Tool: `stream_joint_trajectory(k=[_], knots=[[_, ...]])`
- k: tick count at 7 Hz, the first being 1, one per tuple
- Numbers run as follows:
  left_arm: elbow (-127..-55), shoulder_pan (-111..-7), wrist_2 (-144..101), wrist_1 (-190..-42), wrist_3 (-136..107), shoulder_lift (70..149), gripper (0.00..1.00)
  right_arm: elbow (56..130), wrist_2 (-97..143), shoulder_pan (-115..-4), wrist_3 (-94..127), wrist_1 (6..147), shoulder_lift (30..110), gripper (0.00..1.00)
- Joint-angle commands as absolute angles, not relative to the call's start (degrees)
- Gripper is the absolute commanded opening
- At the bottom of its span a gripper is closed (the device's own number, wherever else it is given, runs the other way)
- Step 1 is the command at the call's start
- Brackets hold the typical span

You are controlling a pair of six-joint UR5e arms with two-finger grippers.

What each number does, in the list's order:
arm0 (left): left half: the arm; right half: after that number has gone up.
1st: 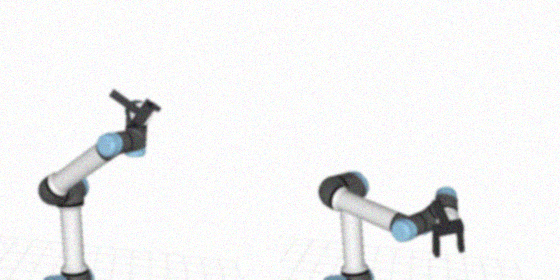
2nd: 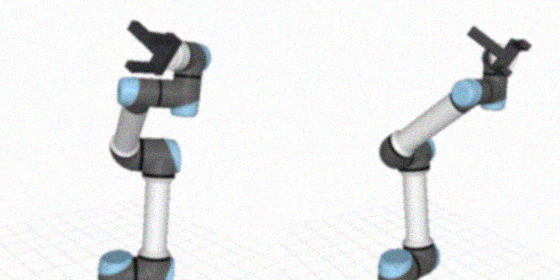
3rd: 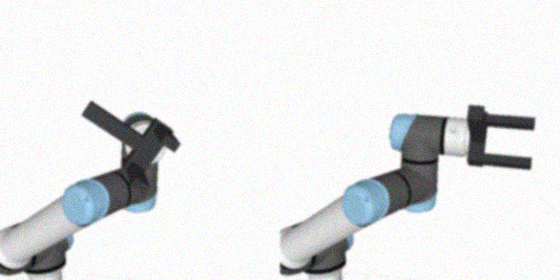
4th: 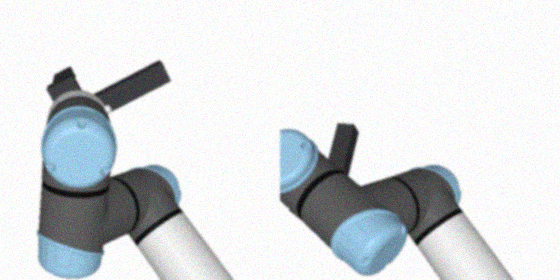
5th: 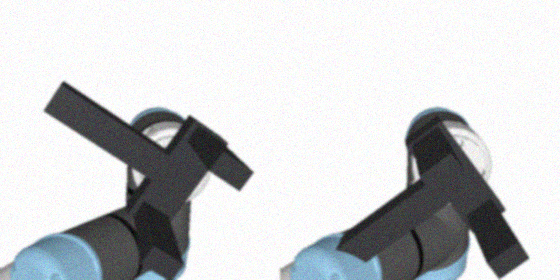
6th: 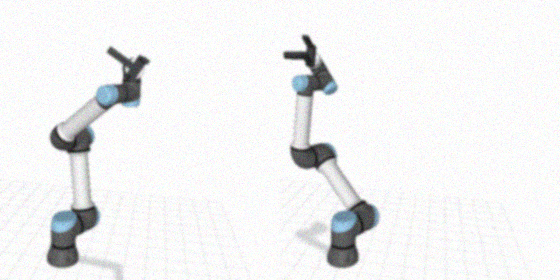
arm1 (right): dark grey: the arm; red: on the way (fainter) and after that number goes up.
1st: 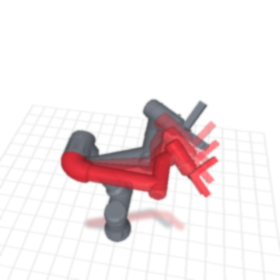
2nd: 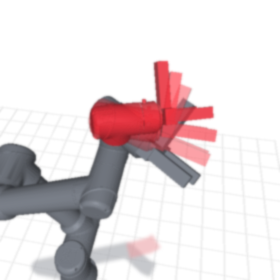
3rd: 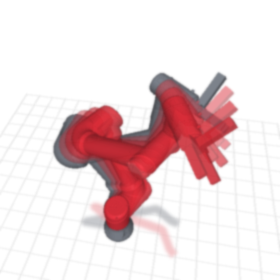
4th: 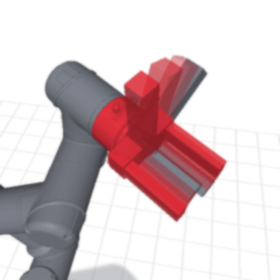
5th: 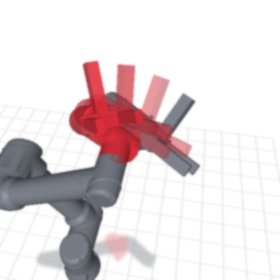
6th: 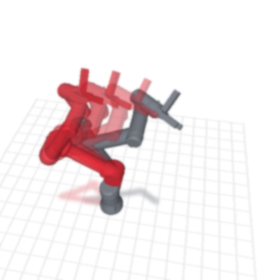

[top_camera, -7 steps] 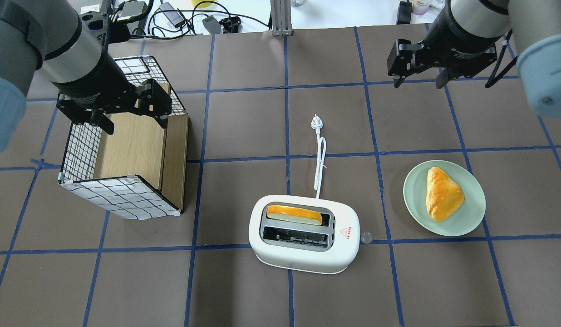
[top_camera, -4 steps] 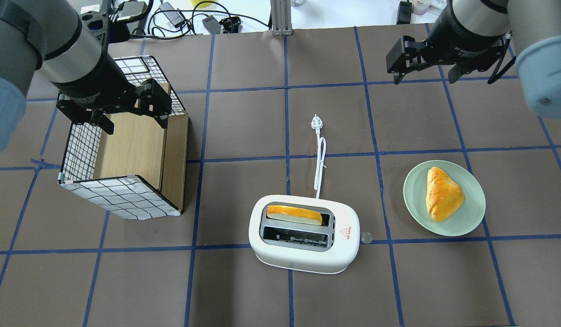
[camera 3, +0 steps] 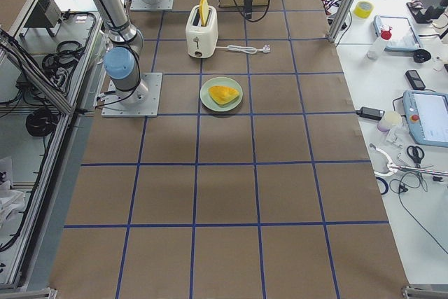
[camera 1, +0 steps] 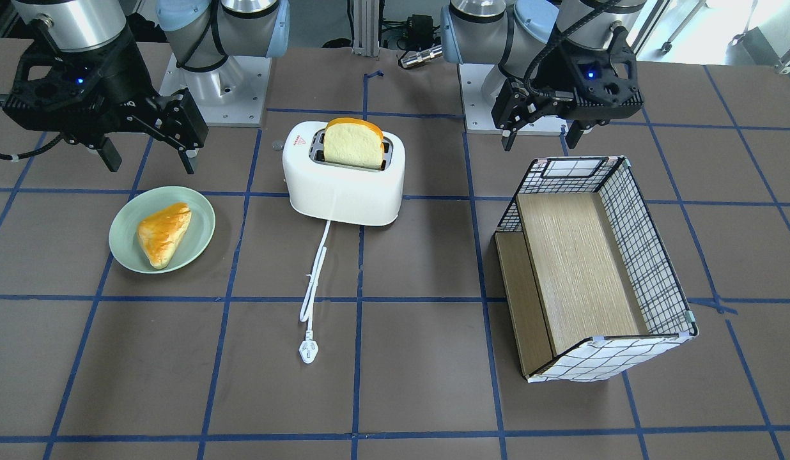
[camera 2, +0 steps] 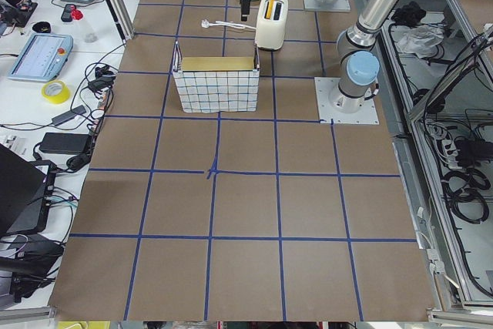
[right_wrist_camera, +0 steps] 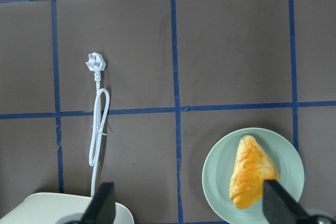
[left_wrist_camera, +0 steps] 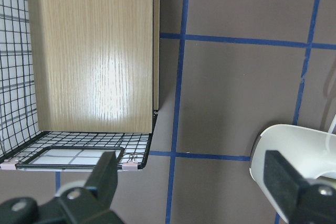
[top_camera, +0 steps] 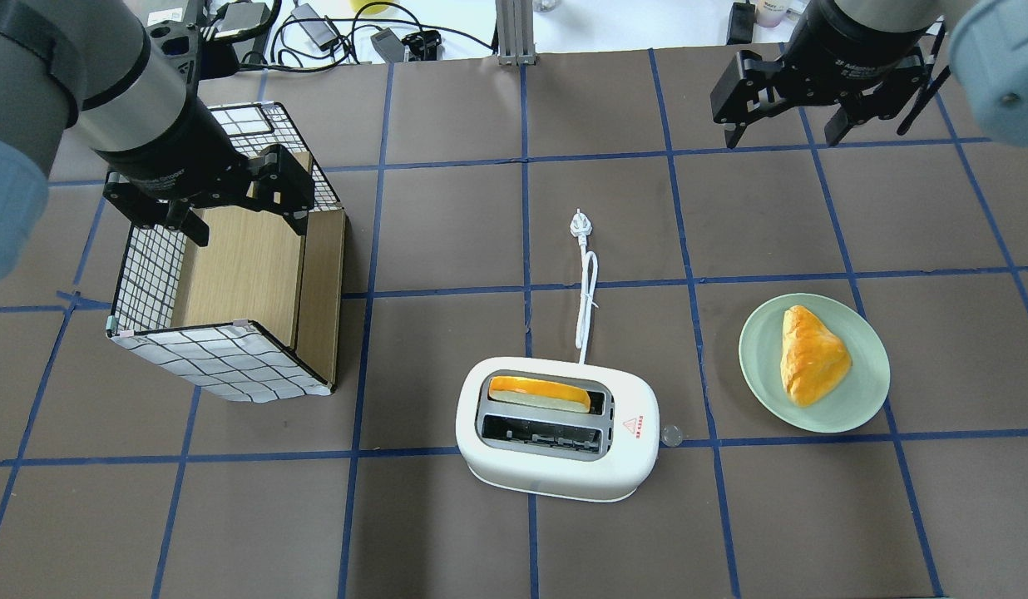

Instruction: Press toaster with right arm

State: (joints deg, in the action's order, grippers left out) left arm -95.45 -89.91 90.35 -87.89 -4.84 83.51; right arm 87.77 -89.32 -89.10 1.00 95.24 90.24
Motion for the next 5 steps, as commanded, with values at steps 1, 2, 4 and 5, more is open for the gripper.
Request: stream_joint_trajectory(k=[1, 2, 4, 5], knots=[[-95.45, -89.91, 90.35, -87.89, -4.83, 83.5, 1.0, 87.01, -89.56, -89.12, 2.62, 93.44, 89.74, 1.0], [-95.45, -89.91, 90.35, -87.89, -4.83, 83.5, 1.0, 87.01, -89.65, -89.12, 4.03, 93.17, 89.74, 1.0], [-95.45, -89.91, 90.35, -87.89, -4.83, 83.5, 1.0, 87.01, -89.65, -89.12, 4.92, 93.08, 89.65, 1.0], [-95.45, -89.91, 90.35, -87.89, -4.83, 83.5, 1.0, 87.1, -89.56, -89.12, 4.92, 92.99, 89.65, 1.0]])
